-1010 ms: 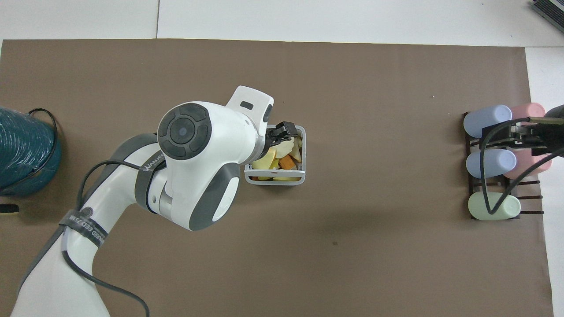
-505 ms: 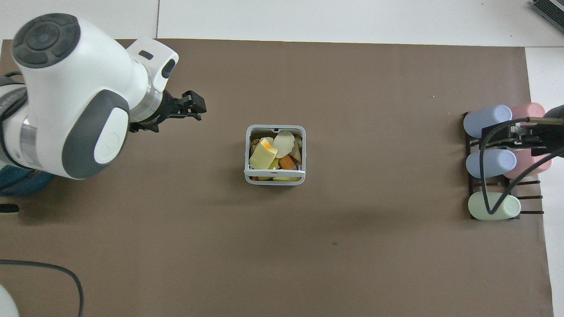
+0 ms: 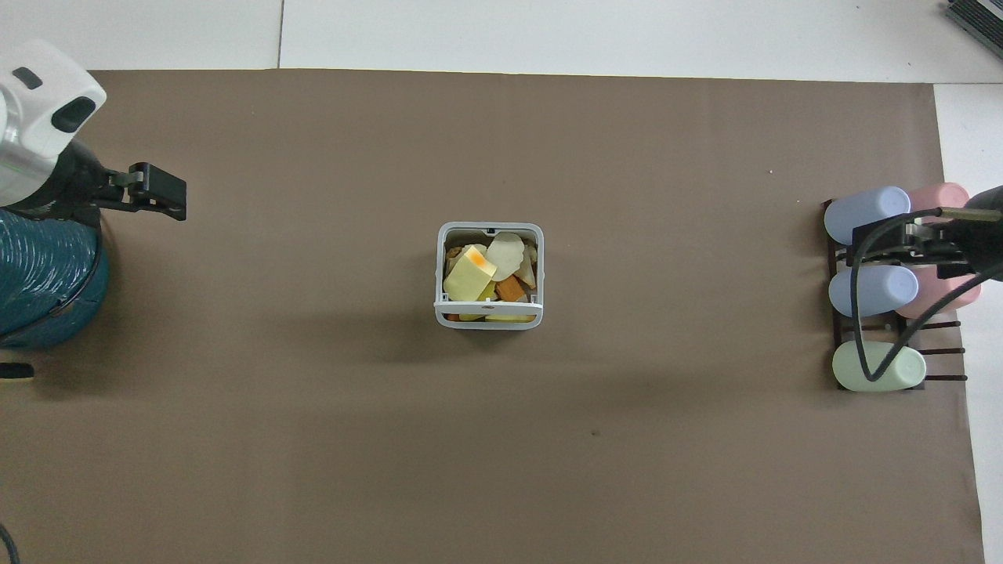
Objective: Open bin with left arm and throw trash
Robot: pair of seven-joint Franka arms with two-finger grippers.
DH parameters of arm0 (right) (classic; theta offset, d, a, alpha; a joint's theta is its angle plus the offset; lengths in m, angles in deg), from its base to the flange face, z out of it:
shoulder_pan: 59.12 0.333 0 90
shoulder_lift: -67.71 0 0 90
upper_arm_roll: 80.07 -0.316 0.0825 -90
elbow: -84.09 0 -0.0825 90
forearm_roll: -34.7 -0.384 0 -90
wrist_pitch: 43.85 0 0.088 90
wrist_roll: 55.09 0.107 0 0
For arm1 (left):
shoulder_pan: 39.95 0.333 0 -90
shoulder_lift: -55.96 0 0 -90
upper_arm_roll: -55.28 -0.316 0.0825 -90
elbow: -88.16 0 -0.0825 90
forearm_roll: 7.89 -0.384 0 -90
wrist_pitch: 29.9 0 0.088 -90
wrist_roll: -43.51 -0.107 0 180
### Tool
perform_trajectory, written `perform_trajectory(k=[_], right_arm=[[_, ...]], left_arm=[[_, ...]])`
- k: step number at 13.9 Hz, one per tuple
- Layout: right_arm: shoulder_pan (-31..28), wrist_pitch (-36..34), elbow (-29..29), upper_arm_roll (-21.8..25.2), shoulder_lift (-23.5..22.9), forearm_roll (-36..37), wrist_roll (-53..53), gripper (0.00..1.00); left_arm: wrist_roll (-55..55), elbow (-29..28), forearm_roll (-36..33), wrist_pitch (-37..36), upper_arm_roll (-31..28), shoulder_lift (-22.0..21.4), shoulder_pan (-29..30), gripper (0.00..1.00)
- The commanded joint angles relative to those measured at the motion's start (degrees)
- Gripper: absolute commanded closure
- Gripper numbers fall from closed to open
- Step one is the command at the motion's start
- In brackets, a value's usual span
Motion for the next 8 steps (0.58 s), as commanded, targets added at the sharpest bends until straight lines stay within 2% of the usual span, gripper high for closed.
perform_trajectory(k=[1,8], right_arm=[[-0.7,0.7,-2.2,-0.1,1.5,1.0,-2.4,0.00],[-0.9,0.4,-2.0,-0.1,1.5,1.0,-2.6,0.00]], left_arm=[[-0.6,-0.8,-1.3,-2.4,0.7,-2.7,0.1,0.00],[-0.4,-0.9,-1.1,-2.4,0.7,-4.5,0.0,0.00]])
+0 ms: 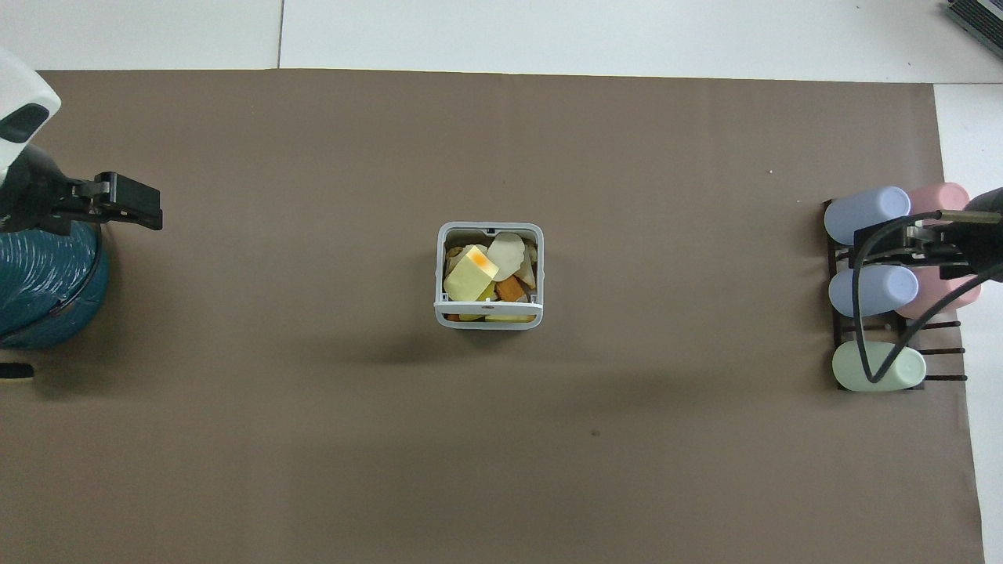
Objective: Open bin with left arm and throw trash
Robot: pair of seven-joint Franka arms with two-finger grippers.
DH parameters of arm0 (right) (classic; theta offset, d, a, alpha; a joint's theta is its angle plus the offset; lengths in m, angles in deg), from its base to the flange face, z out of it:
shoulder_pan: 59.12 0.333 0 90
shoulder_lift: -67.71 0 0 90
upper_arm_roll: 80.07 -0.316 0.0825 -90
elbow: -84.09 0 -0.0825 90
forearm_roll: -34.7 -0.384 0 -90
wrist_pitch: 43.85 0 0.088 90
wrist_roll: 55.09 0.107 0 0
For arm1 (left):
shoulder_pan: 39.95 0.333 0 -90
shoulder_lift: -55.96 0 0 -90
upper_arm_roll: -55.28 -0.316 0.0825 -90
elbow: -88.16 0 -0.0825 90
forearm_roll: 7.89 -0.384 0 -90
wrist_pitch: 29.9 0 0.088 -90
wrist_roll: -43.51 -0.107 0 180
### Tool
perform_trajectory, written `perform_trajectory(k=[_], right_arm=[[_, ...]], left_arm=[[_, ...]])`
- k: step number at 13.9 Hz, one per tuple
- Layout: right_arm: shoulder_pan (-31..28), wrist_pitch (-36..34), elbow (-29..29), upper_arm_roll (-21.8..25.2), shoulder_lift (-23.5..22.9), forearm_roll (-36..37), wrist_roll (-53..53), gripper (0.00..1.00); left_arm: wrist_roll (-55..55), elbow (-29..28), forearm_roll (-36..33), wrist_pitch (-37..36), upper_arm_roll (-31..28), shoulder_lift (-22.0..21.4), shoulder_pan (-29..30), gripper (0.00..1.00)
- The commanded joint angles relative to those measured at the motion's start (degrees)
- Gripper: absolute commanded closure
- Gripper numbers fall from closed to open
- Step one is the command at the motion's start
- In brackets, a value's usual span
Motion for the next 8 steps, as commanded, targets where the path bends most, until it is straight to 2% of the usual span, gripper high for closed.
perform_trajectory(k=[1,8], right_arm=[[-1.2,0.4,-1.6,-0.2,1.4,0.5,-2.0,0.00],[-1.7,0.2,-1.7,-0.1,1.5,0.5,-2.0,0.00]], left_arm=[[-0.4,-1.0,-1.1,-0.6,0.0,-1.5,-0.2,0.00],[-0.6,-1.0,-1.1,-0.6,0.1,-1.5,-0.2,0.00]])
